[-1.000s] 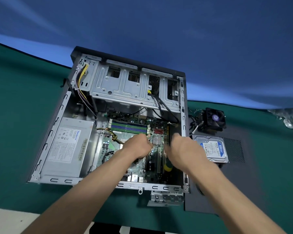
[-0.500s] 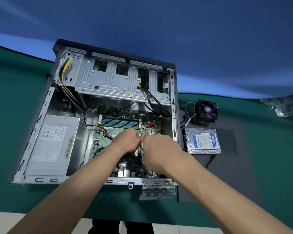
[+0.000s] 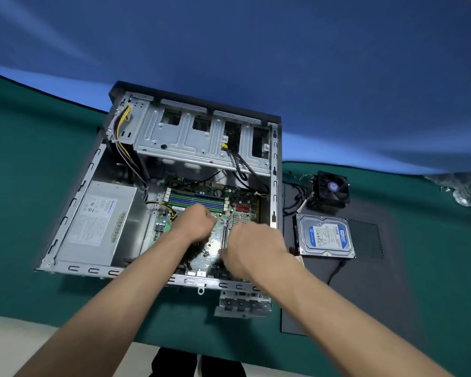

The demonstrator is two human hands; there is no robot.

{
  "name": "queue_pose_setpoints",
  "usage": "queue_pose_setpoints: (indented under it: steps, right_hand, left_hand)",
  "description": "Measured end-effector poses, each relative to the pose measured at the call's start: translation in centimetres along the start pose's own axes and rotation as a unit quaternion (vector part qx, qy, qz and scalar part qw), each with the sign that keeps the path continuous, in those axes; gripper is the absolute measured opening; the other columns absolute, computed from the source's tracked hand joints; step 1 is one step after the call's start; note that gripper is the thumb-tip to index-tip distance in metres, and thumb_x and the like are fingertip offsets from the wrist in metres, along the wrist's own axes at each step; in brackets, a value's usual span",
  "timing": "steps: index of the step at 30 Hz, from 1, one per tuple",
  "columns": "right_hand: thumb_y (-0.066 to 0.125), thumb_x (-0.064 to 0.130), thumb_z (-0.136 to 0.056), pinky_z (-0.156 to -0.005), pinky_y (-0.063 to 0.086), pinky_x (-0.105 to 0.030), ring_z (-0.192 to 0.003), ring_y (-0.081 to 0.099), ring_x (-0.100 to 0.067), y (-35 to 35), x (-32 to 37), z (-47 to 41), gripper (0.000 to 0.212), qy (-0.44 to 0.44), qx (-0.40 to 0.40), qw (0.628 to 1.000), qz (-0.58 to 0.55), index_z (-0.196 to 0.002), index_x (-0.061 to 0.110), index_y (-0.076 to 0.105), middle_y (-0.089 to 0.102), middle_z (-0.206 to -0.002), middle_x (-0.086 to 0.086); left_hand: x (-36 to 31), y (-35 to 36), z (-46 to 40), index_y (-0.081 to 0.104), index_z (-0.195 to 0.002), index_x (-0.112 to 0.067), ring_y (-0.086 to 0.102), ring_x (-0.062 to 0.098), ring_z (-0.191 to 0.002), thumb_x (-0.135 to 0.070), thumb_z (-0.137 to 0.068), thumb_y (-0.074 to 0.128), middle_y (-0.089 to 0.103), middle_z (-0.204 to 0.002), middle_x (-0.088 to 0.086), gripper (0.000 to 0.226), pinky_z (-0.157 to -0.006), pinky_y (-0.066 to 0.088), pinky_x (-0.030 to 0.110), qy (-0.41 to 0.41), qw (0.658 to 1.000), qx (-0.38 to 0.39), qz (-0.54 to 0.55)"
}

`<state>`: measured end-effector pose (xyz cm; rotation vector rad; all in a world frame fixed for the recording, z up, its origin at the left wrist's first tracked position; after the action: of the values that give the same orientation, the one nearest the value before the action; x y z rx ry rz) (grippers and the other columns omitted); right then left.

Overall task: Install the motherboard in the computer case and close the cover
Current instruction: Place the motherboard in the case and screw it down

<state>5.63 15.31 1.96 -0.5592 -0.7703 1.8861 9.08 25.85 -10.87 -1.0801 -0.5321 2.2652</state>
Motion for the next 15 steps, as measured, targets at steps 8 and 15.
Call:
queue_pose_setpoints:
  steps: [8,15]
  right_hand:
    - [0.047,0.025,-0.094,-0.064,0.037,-0.031,-0.075,0.048,-0.020,-1.1,-1.5,0.7,0.013,-0.051,-0.025,0.998,0.006,-0.093,0.013,0.052,0.049,-0.084,0.001]
    - [0.041,0.026,-0.094,-0.048,0.043,-0.024,-0.043,0.049,-0.016,-1.3,-10.9,1.1,0.037,0.007,-0.053,0.928,-0.368,-0.063,0.008,0.050,0.055,-0.056,-0.003]
  left_hand:
    - [-0.3,-1.3,2.3,0.063,-0.071,-0.016,0.064,0.028,-0.066,-0.009,-0.088,0.050,0.066,-0.066,0.004,0.023,-0.068,0.057,0.044,0.028,0.987,-0.119,0.102]
    - [-2.9,-1.3,5.5,0.063,-0.077,-0.018,0.062,0.023,-0.060,-0.012,-0.092,0.047,0.066,-0.065,0.002,0.023,-0.059,0.051,0.037,0.064,0.978,-0.176,0.097]
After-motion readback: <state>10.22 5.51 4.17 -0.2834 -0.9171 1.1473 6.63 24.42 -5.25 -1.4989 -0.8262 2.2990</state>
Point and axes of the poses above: each hand's wrist, its own z-axis away from the middle knuckle, its own y-axis out of the palm, x = y × z, the point moved 4 cm from there along -z, towards the middle knuckle
